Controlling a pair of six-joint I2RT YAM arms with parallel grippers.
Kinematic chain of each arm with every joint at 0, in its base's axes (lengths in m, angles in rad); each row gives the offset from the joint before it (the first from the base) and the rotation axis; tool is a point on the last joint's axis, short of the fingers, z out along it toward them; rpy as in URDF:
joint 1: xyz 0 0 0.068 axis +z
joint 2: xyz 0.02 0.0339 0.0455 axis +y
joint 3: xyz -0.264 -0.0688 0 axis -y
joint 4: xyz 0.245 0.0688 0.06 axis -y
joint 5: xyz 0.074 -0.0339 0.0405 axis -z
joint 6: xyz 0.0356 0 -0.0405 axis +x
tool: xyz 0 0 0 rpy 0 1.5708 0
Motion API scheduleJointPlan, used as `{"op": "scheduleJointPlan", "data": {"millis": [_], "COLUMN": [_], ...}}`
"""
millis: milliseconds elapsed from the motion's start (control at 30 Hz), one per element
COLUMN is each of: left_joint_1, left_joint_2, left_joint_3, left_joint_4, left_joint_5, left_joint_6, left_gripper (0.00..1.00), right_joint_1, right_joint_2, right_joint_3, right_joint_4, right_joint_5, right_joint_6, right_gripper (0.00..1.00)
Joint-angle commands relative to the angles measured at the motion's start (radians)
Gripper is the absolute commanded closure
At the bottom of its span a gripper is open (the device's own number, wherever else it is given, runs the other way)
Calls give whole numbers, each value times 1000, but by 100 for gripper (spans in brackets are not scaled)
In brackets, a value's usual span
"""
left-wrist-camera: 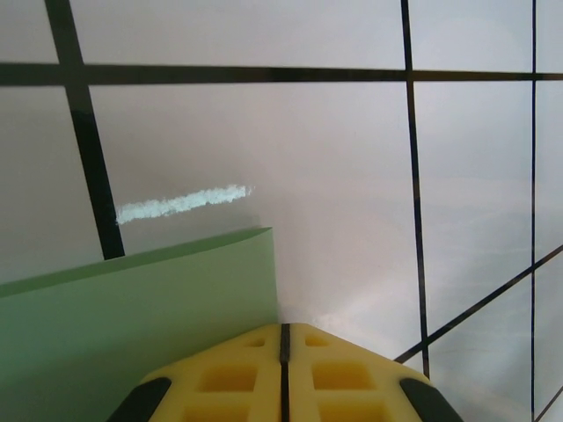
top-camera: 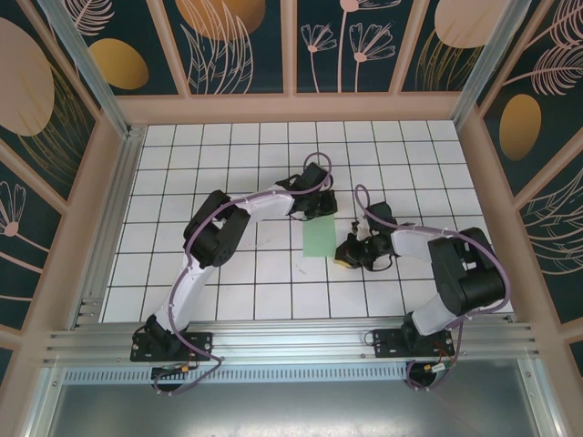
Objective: Fold a paper plane with a square sheet of paper (pick it up from the middle)
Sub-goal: Fold the square sheet of paper in half at the center of the table.
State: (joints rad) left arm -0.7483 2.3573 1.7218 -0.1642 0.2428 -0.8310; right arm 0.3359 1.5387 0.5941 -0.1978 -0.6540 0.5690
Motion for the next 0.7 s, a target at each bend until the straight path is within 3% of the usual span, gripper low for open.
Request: {"op": "scheduleJointPlan", "data": {"millis": [0, 267, 433, 667], "left_joint_1": [9, 10, 10, 10], "left_joint_2": [68, 60, 51, 48], "left_joint_3": [-38, -46, -50, -48], "left_joint_4": [-57, -46, -49, -53], "left_joint_5": [-77, -63, -70, -75], "left_joint_6": [9, -3, 0, -4], "left_gripper": [91, 93, 92, 92], "right_joint_1": [8, -17, -19, -19], "right_joint_2": [-72, 10, 119, 113], "right_joint_3": [51, 151, 192, 117], "right_joint_4": [-82, 74, 125, 1], "right_joint_5": [45, 115, 59, 37], "right_joint_6": [37, 93, 80, 18], "right_gripper": [88, 88, 88, 88]}}
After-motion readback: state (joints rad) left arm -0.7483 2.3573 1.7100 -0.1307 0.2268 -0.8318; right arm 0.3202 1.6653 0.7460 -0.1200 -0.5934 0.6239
